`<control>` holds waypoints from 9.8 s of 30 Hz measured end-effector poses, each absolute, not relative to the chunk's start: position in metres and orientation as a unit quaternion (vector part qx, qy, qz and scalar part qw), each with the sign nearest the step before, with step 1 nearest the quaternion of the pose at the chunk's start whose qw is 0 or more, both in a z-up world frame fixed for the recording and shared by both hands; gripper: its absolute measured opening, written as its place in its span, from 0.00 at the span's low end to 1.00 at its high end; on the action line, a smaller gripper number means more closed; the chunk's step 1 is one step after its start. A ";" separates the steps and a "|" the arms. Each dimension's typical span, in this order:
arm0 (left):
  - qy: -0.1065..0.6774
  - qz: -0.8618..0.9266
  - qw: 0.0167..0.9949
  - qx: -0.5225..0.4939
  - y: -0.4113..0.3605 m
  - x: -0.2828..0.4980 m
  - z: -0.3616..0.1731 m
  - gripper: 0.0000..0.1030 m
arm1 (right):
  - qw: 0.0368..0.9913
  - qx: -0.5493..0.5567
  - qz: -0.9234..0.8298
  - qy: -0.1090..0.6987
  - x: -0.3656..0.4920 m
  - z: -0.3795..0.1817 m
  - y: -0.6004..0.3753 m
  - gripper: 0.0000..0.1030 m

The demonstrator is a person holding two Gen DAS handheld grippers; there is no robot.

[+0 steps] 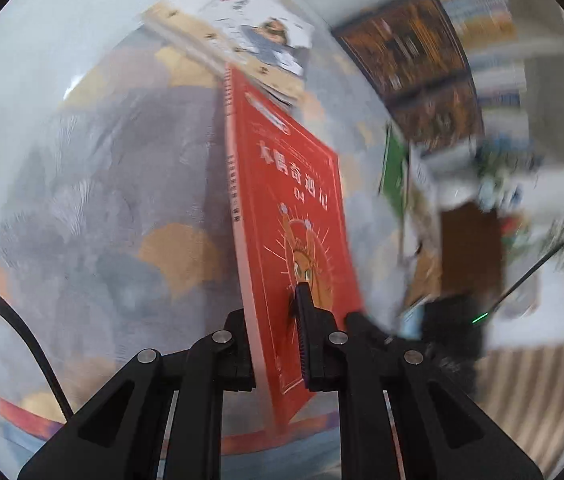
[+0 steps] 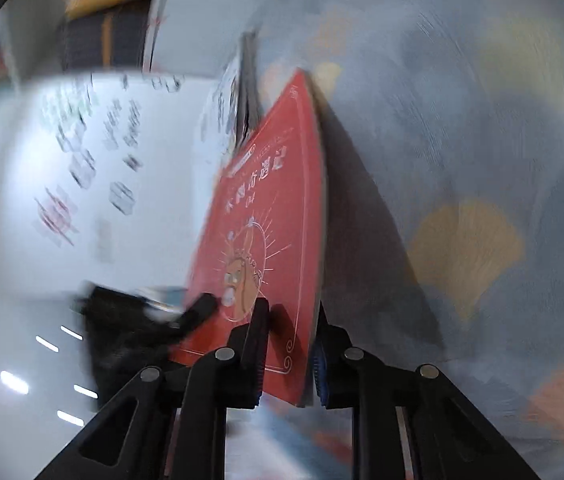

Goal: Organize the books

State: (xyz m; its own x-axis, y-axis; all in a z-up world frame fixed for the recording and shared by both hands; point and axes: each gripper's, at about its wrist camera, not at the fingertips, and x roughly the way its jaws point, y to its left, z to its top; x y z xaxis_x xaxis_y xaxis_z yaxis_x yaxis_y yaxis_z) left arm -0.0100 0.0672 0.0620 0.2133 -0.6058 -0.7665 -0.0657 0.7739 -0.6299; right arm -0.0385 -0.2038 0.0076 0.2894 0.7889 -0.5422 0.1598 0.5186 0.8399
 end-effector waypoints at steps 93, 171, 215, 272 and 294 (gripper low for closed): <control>0.660 -0.323 0.676 -0.059 -0.268 -0.102 0.040 0.51 | 0.783 0.288 -0.064 0.548 -0.163 0.026 -0.527 0.50; 0.579 -0.278 0.714 -0.277 0.049 -0.104 0.059 0.45 | 0.761 0.180 0.153 0.605 -0.122 0.012 -0.216 0.18; 0.609 -0.299 0.594 -0.433 0.004 -0.067 0.035 0.17 | 0.596 0.573 0.188 0.530 -0.143 -0.026 -0.274 0.44; 0.512 -0.107 0.813 -0.255 0.174 0.185 0.042 0.25 | 0.824 0.100 0.232 0.508 0.195 0.045 -0.050 0.28; 0.561 -0.187 0.801 -0.093 0.039 0.060 0.094 0.41 | 0.794 0.319 0.083 0.511 -0.011 0.062 -0.232 0.57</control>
State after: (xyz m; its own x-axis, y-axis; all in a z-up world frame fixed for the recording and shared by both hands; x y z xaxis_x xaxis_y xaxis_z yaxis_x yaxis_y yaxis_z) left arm 0.0595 0.0394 0.0942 0.3009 -0.4041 -0.8638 0.1965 0.9126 -0.3584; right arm -0.0105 -0.2319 0.0621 0.4648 0.4572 -0.7582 0.1944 0.7828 0.5912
